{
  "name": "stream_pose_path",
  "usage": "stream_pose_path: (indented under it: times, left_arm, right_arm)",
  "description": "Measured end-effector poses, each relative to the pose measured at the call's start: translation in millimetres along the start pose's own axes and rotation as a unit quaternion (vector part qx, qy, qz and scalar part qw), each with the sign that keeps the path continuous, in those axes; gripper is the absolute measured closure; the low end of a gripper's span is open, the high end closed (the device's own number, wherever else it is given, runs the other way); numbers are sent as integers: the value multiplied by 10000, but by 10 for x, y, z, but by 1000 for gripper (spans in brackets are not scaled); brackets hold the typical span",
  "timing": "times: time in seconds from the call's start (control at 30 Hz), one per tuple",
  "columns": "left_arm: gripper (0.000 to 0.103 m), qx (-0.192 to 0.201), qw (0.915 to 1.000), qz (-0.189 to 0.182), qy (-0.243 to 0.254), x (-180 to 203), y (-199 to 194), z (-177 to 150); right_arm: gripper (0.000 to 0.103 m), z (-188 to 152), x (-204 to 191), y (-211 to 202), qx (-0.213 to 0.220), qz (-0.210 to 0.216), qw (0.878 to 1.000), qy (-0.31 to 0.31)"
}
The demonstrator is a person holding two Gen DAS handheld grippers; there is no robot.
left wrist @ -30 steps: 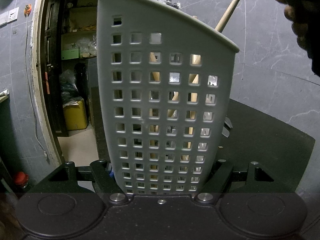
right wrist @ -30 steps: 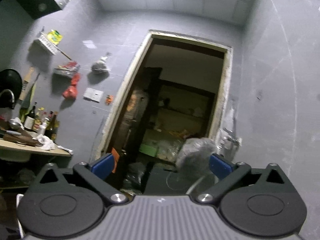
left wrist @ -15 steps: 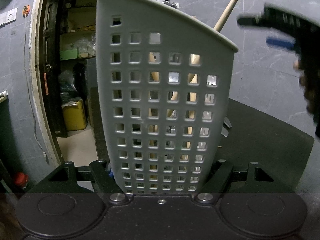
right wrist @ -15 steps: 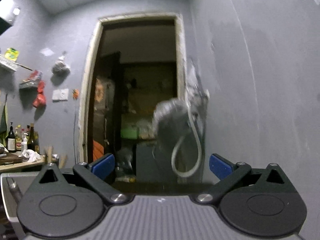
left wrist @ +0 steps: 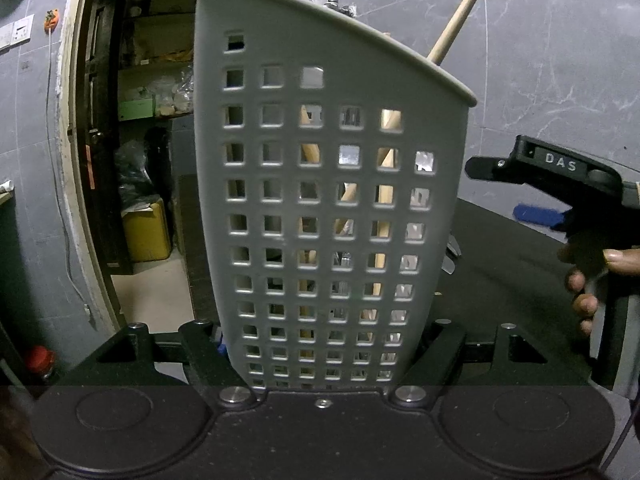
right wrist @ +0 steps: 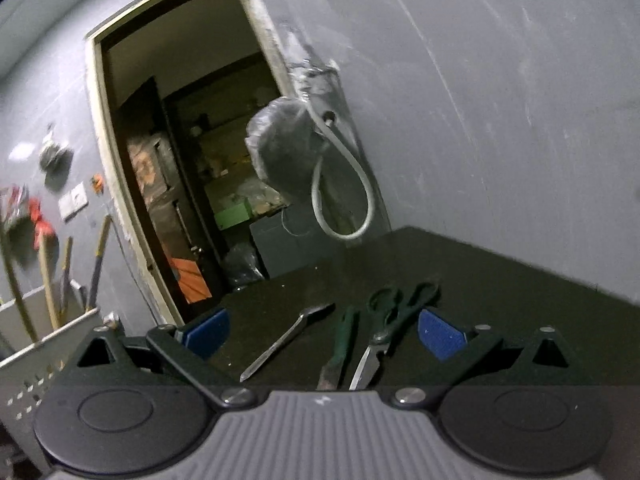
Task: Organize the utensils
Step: 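Move the right tool back down toward the knife, scissors and spoon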
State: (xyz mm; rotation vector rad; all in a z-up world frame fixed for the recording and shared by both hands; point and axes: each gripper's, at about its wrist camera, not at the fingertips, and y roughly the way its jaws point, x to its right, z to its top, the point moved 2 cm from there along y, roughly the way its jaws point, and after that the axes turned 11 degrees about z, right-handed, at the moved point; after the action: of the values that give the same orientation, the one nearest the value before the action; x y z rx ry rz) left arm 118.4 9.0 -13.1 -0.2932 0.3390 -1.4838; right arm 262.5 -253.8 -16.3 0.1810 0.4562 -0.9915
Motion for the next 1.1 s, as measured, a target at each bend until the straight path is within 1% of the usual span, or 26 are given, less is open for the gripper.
stream_pose_path:
  times: [0.1, 0.2, 0.27, 0.47, 0.73, 0.93, 1.1]
  left_arm:
    - [27, -6, 10000, 14, 26, 11, 5, 2]
    - [27, -10, 10000, 17, 25, 22, 7, 6]
    - [27, -16, 10000, 20, 23, 26, 7, 8]
    - [26, -8, 10000, -30, 9, 26, 11, 12]
    - [26, 12, 9999, -131, -57, -63, 15, 1]
    - [26, 32, 9997, -182, -142, -119, 29, -17]
    - [26, 40, 9997, -145, -193, -153, 34, -39]
  right_arm:
    - [0, -24, 100, 102, -247, 78, 9991, 348]
    - [0, -30, 125, 181, -459, 91, 9982, 388]
    - [0, -40, 161, 230, -601, 144, 9964, 577]
    - [0, -68, 168, 252, -678, 82, 9949, 735]
    - [0, -99, 157, 277, -807, -124, 9932, 834]
    - [0, -116, 143, 277, -828, -138, 9929, 845]
    - [0, -112, 126, 351, -1122, -144, 9905, 779]
